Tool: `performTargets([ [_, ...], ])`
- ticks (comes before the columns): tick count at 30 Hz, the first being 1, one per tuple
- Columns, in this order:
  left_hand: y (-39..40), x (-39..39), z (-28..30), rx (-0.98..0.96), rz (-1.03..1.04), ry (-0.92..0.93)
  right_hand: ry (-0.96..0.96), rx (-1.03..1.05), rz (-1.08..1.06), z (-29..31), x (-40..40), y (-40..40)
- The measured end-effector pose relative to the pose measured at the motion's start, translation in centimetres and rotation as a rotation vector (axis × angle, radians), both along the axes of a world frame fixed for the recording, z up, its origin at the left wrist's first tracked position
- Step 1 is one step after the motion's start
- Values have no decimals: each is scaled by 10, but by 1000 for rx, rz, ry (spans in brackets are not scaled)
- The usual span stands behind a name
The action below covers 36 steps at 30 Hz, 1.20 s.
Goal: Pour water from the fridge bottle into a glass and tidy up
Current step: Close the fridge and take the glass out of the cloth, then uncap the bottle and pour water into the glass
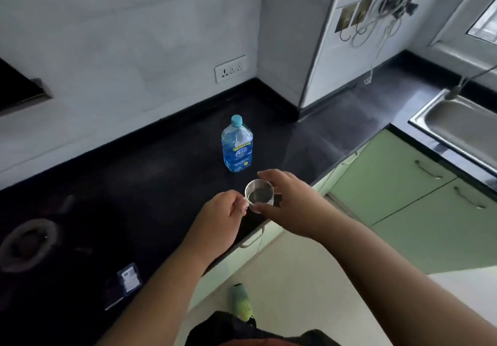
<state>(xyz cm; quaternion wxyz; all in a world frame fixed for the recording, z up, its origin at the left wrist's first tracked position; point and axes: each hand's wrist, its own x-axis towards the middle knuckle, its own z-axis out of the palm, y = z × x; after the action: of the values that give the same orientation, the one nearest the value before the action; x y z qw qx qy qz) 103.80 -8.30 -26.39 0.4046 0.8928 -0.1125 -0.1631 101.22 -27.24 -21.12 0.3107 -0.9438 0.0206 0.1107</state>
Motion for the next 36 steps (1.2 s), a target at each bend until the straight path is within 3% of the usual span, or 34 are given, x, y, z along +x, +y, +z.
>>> performTargets([
  [10,-12,98,-28,34,297,138,-96,-11,44,-17,183,-27],
  [18,-45,112,-39,-15,611,224,13,-126,420,-43,272,-30],
  [22,-59,116,-48,-24,764,236,-29,-139,553,-52,288,-32],
  [36,-87,175,-108,-117,884,436,-9,-133,320,-53,335,-103],
])
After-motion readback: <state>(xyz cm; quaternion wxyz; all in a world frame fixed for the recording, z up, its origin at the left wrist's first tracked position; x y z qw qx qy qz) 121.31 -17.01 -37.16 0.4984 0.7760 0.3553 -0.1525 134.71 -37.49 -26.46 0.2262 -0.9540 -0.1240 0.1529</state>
